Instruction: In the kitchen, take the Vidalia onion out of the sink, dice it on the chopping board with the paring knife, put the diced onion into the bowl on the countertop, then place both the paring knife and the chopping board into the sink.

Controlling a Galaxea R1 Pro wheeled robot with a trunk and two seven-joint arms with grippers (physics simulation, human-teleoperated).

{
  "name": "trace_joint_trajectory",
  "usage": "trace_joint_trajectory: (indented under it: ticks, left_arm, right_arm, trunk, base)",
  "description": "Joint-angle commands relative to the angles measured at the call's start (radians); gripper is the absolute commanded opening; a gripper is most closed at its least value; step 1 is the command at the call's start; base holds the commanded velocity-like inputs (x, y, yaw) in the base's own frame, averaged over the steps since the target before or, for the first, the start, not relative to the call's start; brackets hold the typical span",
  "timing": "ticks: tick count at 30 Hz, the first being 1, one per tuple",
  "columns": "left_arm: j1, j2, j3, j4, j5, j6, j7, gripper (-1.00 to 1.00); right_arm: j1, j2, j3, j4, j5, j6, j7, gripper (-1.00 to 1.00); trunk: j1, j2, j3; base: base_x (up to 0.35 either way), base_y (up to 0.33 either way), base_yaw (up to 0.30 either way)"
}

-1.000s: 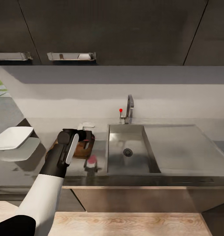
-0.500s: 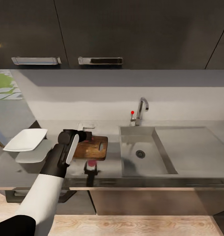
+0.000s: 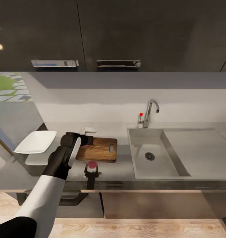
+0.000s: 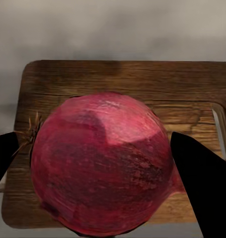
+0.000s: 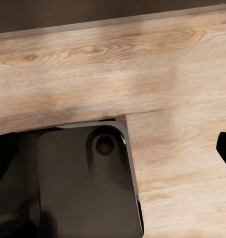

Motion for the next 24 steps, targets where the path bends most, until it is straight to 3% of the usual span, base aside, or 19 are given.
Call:
trace_joint_trajectory:
  ticks: [1, 24]
  left_arm:
    - [-0.001, 0.0, -0.001, 0.0, 0.007, 0.004, 0.007, -1.0]
    - [-0.001, -0.005, -0.003, 0.006, 0.007, 0.005, 0.007, -1.0]
  right_arm:
    - [0.0, 0.0, 0.003, -0.002, -0.006, -0.001, -0.003, 1.0]
    - [0.0, 0.0, 0.003, -0.002, -0.006, -0.001, -0.004, 1.0]
  trunk:
    - [0.001, -0.002, -0.002]
    - [0.001, -0.002, -0.02]
  base:
    - [0.0, 0.009, 0.0]
    - [0.058, -0.006, 0.0]
